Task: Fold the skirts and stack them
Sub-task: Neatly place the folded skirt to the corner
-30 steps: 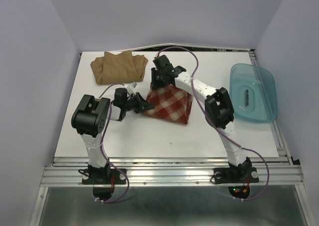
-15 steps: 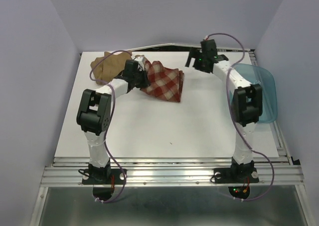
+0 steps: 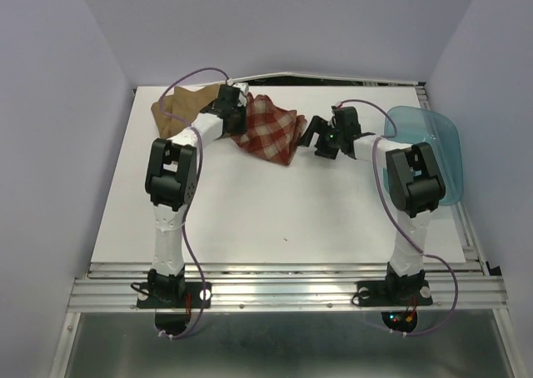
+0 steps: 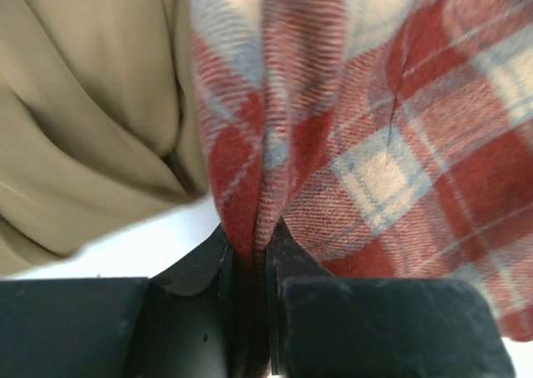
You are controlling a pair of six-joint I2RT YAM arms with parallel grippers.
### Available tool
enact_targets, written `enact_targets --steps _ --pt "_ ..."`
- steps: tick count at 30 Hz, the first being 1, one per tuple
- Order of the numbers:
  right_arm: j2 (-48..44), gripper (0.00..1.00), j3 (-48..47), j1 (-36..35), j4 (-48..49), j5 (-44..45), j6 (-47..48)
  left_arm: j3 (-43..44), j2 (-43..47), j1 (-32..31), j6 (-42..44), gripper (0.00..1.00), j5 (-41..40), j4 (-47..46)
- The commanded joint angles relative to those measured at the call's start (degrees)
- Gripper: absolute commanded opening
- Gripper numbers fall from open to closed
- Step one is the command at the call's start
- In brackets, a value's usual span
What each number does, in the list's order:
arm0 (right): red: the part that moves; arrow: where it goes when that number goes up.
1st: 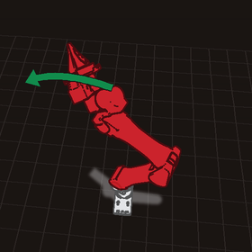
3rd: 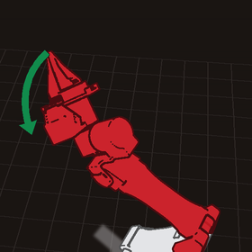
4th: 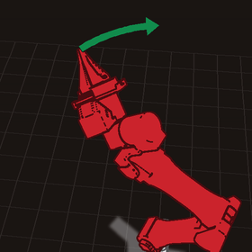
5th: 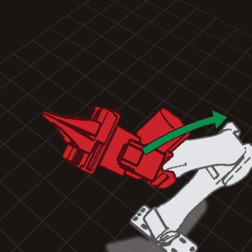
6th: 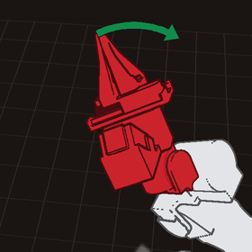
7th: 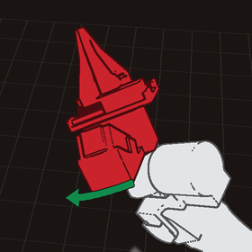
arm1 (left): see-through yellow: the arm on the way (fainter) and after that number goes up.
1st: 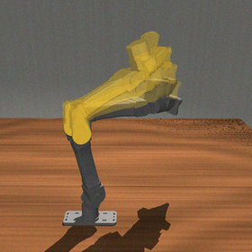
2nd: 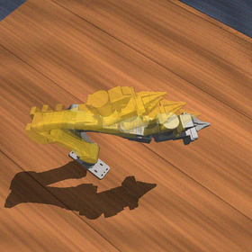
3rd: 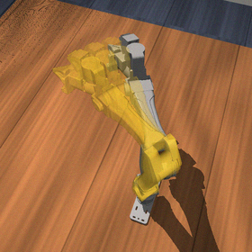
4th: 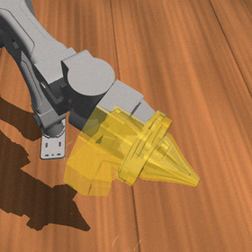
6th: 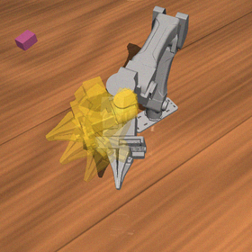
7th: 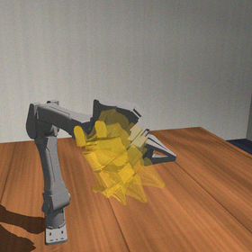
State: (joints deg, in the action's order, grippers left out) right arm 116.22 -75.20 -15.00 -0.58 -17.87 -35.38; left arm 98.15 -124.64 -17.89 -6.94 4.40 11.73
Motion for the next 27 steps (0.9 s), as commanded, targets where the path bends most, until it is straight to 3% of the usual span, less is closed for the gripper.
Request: enact_targets --steps 1,5,27 --pt "1.4 0.93 -1.5 0.6 9.1 -1.7 -2.2 7.7 2.2 0.6 4.6 0.00 -6.0 0.6" --pt "0.7 0.94 -0.3 0.6 9.7 -1.1 -1.6 13.0 1.3 0.8 6.3 0.00 -6.8 1.9" --pt "0.8 0.94 0.2 0.6 9.5 -2.5 -1.4 21.8 5.5 2.2 13.2 0.00 -12.9 2.2"
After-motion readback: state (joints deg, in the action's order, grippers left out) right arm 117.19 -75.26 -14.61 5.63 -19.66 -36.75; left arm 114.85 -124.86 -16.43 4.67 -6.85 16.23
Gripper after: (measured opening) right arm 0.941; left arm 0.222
